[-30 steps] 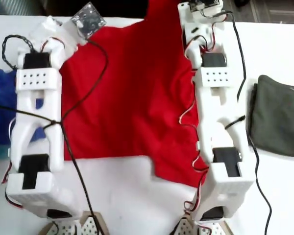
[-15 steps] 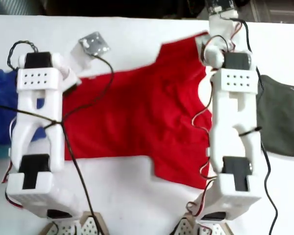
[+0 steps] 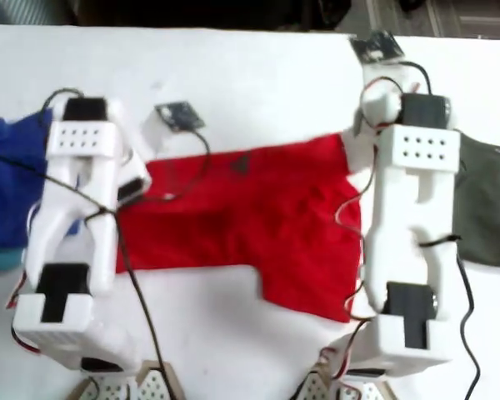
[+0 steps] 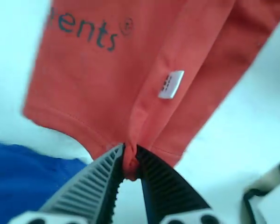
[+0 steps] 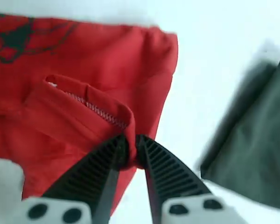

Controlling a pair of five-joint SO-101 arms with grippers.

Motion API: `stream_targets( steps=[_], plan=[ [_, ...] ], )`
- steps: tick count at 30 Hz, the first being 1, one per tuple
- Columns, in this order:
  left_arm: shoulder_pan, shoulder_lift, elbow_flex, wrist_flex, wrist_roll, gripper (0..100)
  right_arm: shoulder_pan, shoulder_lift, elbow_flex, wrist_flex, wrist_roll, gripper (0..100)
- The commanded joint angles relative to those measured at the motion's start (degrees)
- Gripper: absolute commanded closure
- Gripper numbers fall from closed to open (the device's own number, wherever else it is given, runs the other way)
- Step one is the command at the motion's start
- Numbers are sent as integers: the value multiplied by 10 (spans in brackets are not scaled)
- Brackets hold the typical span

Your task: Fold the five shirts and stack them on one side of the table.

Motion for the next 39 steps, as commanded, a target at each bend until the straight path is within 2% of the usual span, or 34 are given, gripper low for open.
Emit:
stream_targets(
  steps=[1,9,17,24,28,30,35,39],
  plan=[
    [2,-10,33,0,0,977,23,-28,0,31,2,981],
    [0,-11,60,1,0,977,31,-103,219,30,87,981],
    [-32,-10,62,5,-5,977,29,-172,376,-20,113,981],
    [-32,-10,60,16,-6,976,31,-175,408,-50,113,981],
    [-36,-15,61,41,-31,890,28,-178,407,-36,120,976],
    [-53,-16,56,41,-20,862,29,-178,404,-9,145,932],
    [-74,-51,67,42,-16,829,44,-188,404,31,161,715],
    [-77,-126,94,42,-15,799,46,-233,404,31,161,648]
  ],
)
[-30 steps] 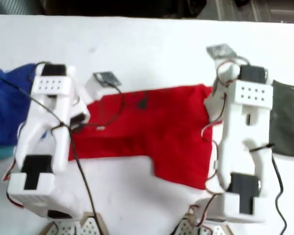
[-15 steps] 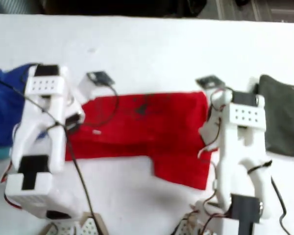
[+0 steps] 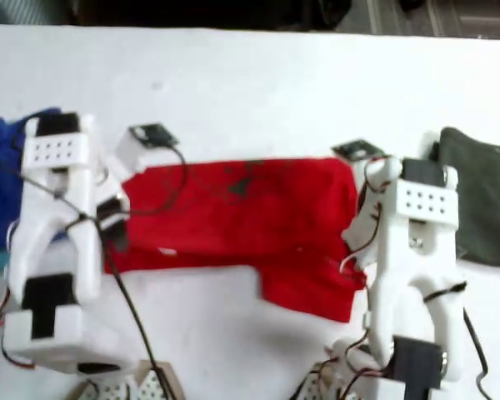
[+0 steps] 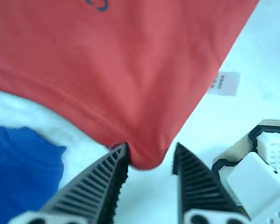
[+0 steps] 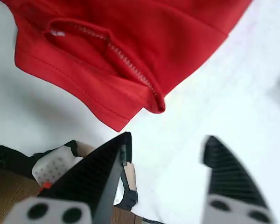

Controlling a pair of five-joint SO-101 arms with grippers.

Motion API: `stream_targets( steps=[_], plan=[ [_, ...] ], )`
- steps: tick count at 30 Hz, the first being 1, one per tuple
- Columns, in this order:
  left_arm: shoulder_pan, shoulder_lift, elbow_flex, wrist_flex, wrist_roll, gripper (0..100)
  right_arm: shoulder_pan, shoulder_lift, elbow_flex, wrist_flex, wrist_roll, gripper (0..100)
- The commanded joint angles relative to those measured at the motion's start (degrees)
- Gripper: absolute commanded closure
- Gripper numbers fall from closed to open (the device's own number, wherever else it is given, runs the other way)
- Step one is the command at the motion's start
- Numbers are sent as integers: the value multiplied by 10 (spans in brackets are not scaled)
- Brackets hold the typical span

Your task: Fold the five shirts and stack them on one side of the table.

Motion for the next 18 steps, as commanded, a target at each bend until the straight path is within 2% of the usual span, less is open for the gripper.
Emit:
stream_targets(
  steps=[1,9,13,15,17,18],
  plan=[
    [-7,-90,11,7,7,797,3,-58,-8,7,4,647],
    [-7,-209,10,4,45,800,0,-129,-69,5,-1,647],
    [-6,-236,10,-45,143,823,-15,-129,-55,-13,-2,655],
    [-2,-238,11,-76,198,896,-28,-129,-50,-20,-8,711],
    [8,-238,14,-101,243,989,-32,-135,-60,-19,-34,823],
    [15,-238,15,-106,263,975,-29,-138,-75,-18,-45,891]
  ],
)
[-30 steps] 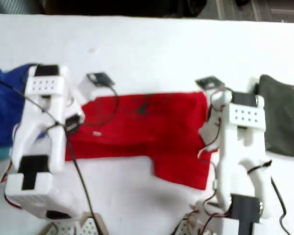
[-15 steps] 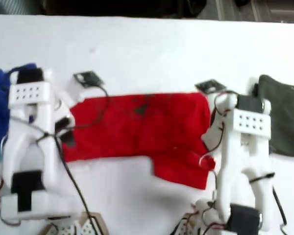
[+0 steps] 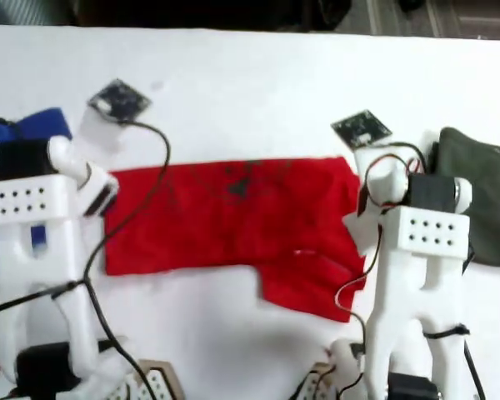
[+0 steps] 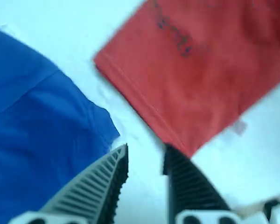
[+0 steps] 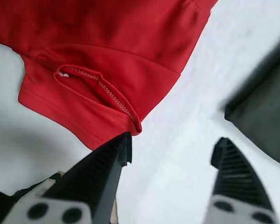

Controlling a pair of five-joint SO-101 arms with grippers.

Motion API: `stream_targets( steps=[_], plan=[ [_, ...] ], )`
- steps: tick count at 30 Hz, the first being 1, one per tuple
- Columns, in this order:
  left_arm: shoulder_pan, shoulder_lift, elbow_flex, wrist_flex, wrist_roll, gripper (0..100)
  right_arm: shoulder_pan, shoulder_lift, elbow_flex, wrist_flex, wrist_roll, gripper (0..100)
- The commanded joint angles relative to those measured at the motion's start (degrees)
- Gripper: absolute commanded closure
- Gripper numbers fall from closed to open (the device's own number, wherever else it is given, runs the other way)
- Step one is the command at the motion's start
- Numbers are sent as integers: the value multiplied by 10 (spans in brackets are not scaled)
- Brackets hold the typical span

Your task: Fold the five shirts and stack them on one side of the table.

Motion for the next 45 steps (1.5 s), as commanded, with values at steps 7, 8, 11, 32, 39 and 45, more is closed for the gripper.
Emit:
stream_targets(
  steps=[7,8,11,32,39,45],
  plan=[
    [109,-14,-2,-93,99,962,88,-88,-132,-6,-103,987],
    [130,-5,-2,-101,99,950,94,-101,-142,-2,-113,978],
    [186,50,-5,-121,102,878,95,-148,-164,-2,-131,981],
    [450,485,-426,-106,105,836,-112,-383,-227,-13,-187,981],
    [507,601,-528,-16,104,861,-170,-385,-226,-14,-196,981],
    [572,641,-554,86,105,865,-171,-382,-225,-14,-196,981]
  ],
)
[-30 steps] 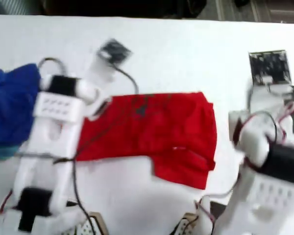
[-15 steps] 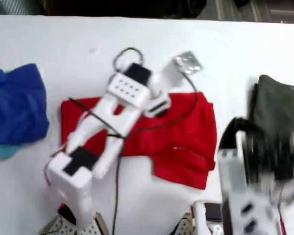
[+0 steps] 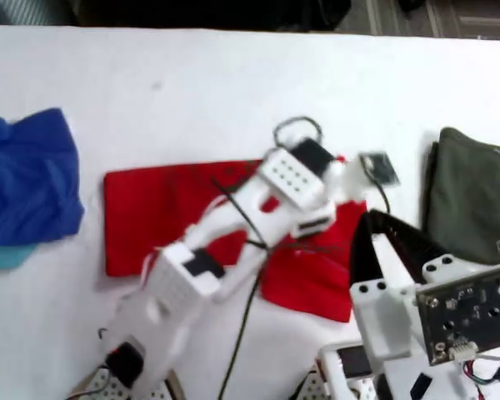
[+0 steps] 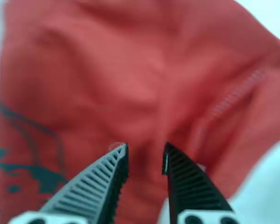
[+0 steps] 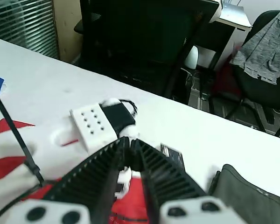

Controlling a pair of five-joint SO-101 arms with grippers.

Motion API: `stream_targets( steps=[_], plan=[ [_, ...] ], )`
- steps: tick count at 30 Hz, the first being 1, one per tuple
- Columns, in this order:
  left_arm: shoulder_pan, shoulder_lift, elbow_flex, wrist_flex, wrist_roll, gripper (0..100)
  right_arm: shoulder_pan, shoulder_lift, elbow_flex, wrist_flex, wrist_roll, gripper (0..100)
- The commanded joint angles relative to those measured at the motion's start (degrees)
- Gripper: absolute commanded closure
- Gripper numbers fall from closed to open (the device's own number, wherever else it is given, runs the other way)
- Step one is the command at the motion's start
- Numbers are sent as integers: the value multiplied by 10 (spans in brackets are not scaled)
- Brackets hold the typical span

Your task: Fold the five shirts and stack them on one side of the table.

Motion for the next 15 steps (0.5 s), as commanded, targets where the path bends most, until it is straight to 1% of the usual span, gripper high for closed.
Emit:
stream_targets(
  steps=[1,6,8,11,15],
  plan=[
    [39,-7,-1,24,4,865,-2,1,-8,-14,-4,981],
    [91,-51,91,23,4,865,-2,0,-8,-14,-3,981],
    [101,-77,128,22,4,865,-2,0,-9,-14,-3,981],
    [95,-124,161,21,4,865,-2,0,-11,-15,-3,981],
    [64,-175,162,21,4,864,-1,-1,-11,-33,-3,981]
  ],
)
